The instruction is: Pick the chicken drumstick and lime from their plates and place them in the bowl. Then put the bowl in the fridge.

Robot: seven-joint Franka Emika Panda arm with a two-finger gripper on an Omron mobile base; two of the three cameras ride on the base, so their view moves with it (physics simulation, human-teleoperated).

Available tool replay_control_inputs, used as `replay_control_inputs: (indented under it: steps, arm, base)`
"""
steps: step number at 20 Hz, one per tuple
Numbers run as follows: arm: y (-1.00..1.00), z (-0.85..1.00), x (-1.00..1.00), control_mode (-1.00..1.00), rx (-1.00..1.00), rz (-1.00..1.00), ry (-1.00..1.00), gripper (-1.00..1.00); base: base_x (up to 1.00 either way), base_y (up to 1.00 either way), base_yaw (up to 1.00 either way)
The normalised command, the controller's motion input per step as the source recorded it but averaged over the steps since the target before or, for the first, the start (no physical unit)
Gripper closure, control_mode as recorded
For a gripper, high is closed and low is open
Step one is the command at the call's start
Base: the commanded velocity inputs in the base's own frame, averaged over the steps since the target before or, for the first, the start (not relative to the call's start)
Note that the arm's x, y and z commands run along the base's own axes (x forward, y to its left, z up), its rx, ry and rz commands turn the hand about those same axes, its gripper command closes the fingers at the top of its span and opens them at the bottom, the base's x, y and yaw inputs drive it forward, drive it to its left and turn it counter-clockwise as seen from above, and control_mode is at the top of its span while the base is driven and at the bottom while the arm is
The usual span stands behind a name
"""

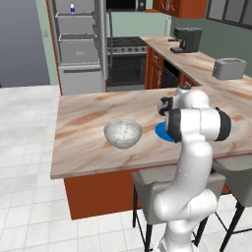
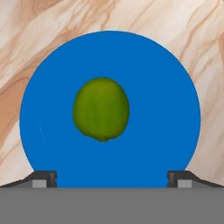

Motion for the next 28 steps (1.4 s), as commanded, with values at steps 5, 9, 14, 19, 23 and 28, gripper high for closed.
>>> replay_control_inputs:
  steps: [5, 9, 14, 19, 23, 28]
  arm:
    - [-0.09, -0.16, 0.30, -1.00, 0.00, 0.00, 0.00, -1.00]
    - [-0.13, -0.14, 0.26, -1.00, 0.00, 0.00, 0.00, -1.00]
    - [-0.09, -0.15, 0.24, -1.00, 0.00, 0.00, 0.00, -1.00]
    - [-0.04, -0.13, 0.12, -1.00, 0.00, 0.00, 0.01, -1.00]
    - [0.00, -0.16, 0.00, -1.00, 0.00, 0.00, 0.06, -1.00]
    - [-0.01, -0.15, 0.01, -1.00, 0.00, 0.00, 0.03, -1.00]
  base:
    - [0.00, 0.00, 0.00]
    - [0.00, 0.00, 0.00]
    - [0.00, 0.00, 0.00]
    - [0.00, 0.00, 0.00]
    - [0.00, 0.00, 0.00]
    - [0.00, 0.00, 0.00]
